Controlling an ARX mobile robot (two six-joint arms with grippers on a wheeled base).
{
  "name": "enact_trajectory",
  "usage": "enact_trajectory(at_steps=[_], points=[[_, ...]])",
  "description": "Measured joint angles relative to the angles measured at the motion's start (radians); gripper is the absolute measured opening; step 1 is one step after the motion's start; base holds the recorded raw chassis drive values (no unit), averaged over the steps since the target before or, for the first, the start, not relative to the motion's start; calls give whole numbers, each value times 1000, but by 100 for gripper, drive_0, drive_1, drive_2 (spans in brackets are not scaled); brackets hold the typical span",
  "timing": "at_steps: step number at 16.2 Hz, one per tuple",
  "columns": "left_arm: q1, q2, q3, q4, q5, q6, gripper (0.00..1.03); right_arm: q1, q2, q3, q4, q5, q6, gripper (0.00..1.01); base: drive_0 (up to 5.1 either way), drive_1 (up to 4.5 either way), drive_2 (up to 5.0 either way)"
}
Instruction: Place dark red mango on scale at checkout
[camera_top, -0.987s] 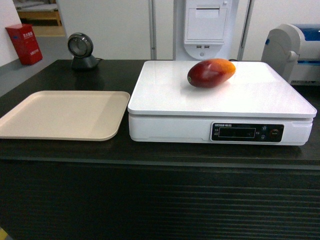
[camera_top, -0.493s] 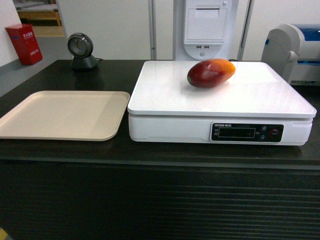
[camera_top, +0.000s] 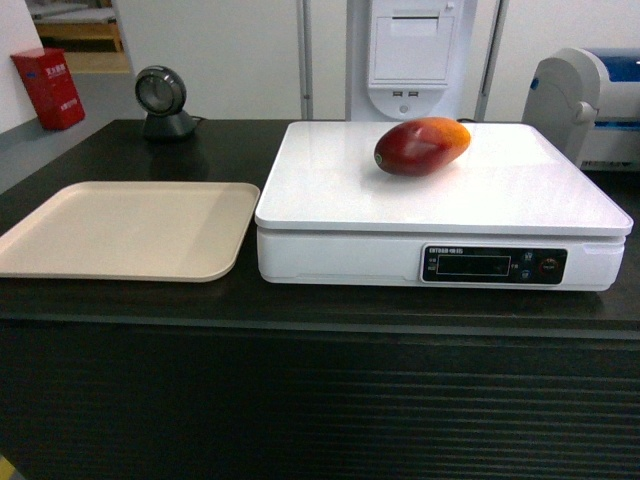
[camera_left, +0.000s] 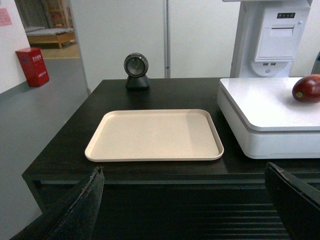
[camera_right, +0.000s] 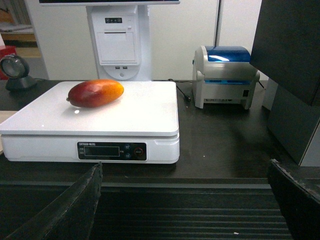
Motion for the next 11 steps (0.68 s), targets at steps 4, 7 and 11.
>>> enact_trajectory(at_steps=[4, 7, 11], points=[[0, 0, 0, 0, 0, 0, 98, 0, 0, 0, 0, 0, 0, 98, 0, 0, 0], [0, 0, 0, 0, 0, 0, 98, 0, 0, 0, 0, 0, 0, 98, 0, 0, 0], [0, 0, 0, 0, 0, 0, 98, 0, 0, 0, 0, 0, 0, 98, 0, 0, 0]])
